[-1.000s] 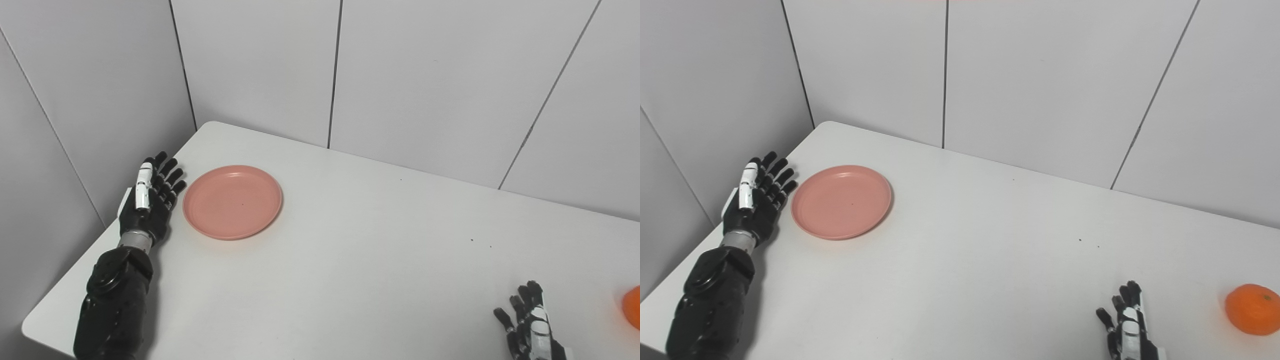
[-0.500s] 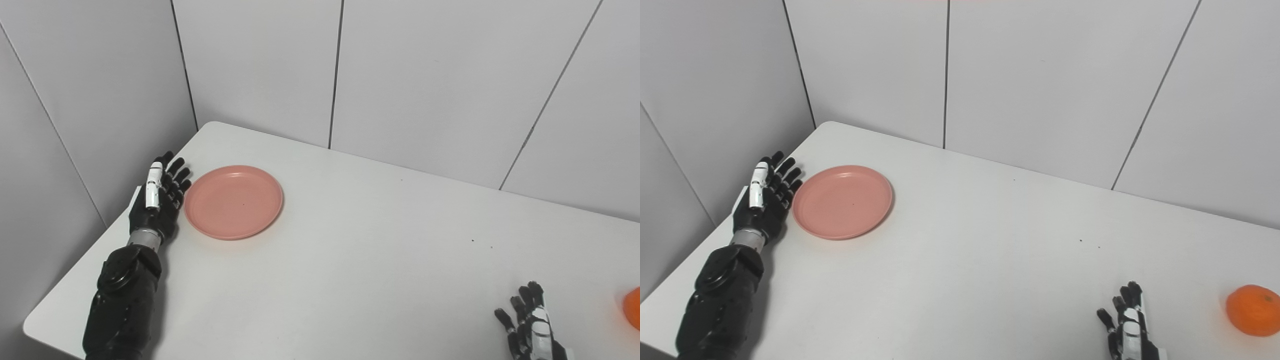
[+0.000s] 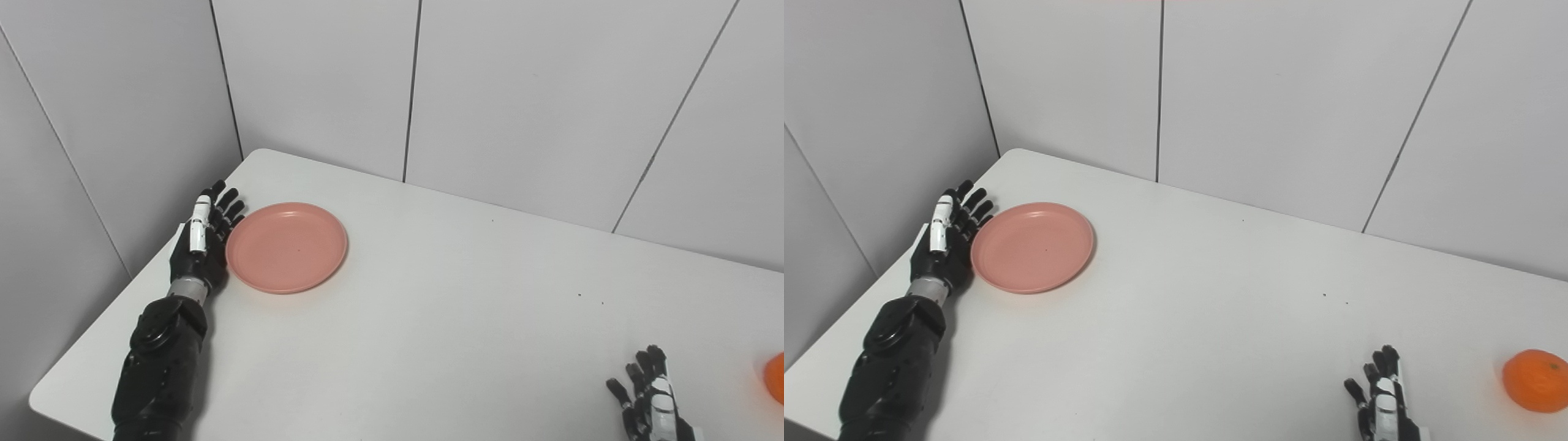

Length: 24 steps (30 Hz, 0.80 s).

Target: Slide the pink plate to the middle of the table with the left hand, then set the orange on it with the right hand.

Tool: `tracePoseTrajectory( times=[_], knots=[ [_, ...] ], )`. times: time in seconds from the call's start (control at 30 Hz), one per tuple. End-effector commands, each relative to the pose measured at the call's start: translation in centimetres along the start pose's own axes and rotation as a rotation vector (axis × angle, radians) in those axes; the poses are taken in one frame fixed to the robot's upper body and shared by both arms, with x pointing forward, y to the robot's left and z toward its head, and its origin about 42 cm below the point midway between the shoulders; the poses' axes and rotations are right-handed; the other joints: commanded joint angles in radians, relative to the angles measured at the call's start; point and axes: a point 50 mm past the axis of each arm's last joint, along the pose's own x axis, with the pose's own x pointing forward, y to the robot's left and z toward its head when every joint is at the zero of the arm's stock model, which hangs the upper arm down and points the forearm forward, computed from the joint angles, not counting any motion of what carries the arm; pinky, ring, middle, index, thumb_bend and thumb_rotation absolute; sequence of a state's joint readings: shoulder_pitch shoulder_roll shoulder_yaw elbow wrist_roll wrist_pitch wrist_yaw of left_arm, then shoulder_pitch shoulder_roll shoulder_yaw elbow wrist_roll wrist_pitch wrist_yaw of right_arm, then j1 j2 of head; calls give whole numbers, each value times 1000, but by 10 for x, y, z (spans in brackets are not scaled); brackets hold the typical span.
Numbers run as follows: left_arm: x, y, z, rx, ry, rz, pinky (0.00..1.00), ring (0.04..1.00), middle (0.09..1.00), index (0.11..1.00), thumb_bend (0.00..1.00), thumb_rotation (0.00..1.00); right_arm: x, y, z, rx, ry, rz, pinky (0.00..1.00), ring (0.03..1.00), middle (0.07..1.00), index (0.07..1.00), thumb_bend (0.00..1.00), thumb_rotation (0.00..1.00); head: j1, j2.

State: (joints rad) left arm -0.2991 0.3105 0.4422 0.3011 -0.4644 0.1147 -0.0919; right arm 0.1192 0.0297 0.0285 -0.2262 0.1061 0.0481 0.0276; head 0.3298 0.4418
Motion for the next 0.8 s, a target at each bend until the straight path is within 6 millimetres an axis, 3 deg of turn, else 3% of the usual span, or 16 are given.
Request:
tracePoseTrajectory(
  times=[0.0,0.27,0.43,0.53,0.77],
  knots=[
    [7,-4,5,-4,5,-24,954,940,943,924,375,1000,1,0,7,-7,-41,1,1000,1000,1000,1000,172,1000,1,2],
    [5,-3,-10,-45,43,-64,930,919,926,915,342,1000,1,0,7,-13,-39,-7,1000,1000,1000,1000,176,1000,0,3],
    [1,-14,-13,-46,50,-72,905,890,893,893,341,1000,1,1,7,-6,-42,-3,1000,1000,1000,1000,178,1000,-1,4],
    [-2,-21,-13,-45,61,-94,927,918,931,919,343,1000,1,2,8,-3,-42,-2,1000,1000,1000,1000,176,1000,-3,6],
    [-3,-33,-13,-31,76,-115,910,904,915,905,348,1000,0,3,8,-9,-36,0,1000,1000,1000,1000,179,1000,-9,11]
  ],
)
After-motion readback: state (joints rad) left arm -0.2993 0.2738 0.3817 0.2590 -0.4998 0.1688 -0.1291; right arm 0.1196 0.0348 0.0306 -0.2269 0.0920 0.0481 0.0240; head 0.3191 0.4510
